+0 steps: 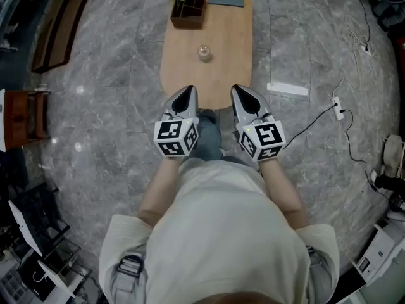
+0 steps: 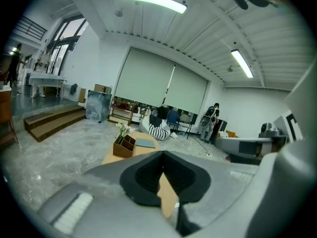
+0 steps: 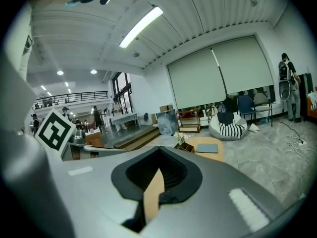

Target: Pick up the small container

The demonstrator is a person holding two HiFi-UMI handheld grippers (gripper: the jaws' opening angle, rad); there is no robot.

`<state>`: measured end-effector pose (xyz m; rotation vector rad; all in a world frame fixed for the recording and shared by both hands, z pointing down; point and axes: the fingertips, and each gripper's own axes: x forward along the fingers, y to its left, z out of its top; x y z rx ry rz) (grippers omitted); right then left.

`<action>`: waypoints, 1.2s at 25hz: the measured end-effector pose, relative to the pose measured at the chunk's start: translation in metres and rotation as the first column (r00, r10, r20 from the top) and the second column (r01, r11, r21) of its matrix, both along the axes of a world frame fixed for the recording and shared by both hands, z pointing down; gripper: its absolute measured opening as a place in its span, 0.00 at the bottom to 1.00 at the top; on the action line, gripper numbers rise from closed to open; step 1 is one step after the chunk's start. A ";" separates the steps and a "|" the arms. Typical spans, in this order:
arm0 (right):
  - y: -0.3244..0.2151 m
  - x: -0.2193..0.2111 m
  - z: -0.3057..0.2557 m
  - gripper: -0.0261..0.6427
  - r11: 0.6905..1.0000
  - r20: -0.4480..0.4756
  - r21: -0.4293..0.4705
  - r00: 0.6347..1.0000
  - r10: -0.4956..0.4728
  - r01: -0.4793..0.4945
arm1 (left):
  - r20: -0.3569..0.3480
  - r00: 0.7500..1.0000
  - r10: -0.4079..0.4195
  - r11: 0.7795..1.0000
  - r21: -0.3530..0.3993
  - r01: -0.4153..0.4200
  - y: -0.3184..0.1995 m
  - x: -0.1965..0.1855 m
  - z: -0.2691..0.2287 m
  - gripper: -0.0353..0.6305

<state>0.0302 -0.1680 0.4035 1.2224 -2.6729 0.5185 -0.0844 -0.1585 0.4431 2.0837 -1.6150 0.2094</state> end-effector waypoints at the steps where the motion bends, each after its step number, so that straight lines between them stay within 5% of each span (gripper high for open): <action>1: -0.008 -0.003 0.004 0.04 1.000 -0.004 -0.005 1.000 -0.001 0.001 | -0.001 1.000 0.003 1.000 -0.006 -0.003 -0.009 -0.002 0.005 0.06; 22: -0.122 -0.038 0.131 0.04 0.989 -0.098 -0.145 0.994 -0.046 0.032 | -0.003 0.999 0.033 0.983 -0.180 -0.033 -0.145 -0.029 0.181 0.06; 30: -0.144 -0.034 0.186 0.04 0.979 -0.112 -0.202 0.993 -0.024 0.000 | 0.032 0.992 0.124 0.964 -0.242 -0.113 -0.174 -0.017 0.257 0.22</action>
